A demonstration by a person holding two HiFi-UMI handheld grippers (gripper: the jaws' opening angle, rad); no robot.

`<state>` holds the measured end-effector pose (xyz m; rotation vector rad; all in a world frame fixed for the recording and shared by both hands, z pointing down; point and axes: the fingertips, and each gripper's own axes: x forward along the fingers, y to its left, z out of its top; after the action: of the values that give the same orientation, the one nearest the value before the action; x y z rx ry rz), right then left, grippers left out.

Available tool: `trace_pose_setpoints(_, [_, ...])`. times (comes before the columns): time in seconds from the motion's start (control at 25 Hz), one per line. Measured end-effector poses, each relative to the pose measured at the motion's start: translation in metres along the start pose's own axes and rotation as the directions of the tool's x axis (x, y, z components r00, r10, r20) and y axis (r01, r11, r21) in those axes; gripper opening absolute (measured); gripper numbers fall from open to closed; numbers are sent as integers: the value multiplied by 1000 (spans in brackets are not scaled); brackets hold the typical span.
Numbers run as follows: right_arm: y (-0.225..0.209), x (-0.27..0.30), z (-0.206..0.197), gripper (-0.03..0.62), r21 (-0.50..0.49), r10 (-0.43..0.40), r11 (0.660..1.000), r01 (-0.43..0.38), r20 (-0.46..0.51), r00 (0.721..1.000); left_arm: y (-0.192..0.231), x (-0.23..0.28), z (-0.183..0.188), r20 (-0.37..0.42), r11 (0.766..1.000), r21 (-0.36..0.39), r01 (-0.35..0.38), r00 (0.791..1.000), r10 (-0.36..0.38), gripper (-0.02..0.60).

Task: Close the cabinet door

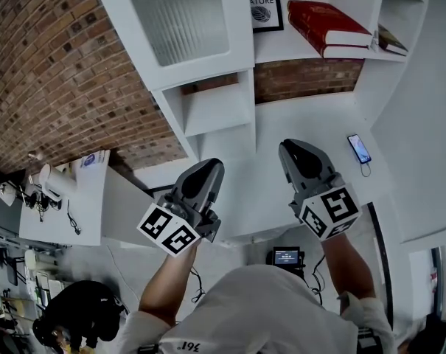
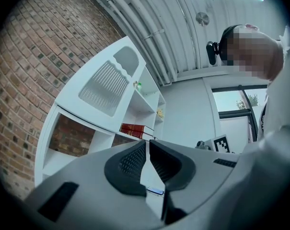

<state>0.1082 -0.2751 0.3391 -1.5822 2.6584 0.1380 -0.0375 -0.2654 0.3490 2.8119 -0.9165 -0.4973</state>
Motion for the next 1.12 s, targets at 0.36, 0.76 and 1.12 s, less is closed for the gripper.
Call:
trace_pose_setpoints(0.36, [3,-9,-30,44,74,-14,997,18,-51,999,0,-17,-31,-45,998,-65,-16,999,13,32])
trace_pose_setpoints(0.76, [13,-12,-60,43,109,1,994,11,-110,994,-3,-29,-59,-90,992,-122,-27,996,16,32])
trace_pose_setpoints(1.12, [22,-20,-82,35,130,13,992,7,-158,987,-9,-38,-77,-122,988,-153,-37,992,18,32])
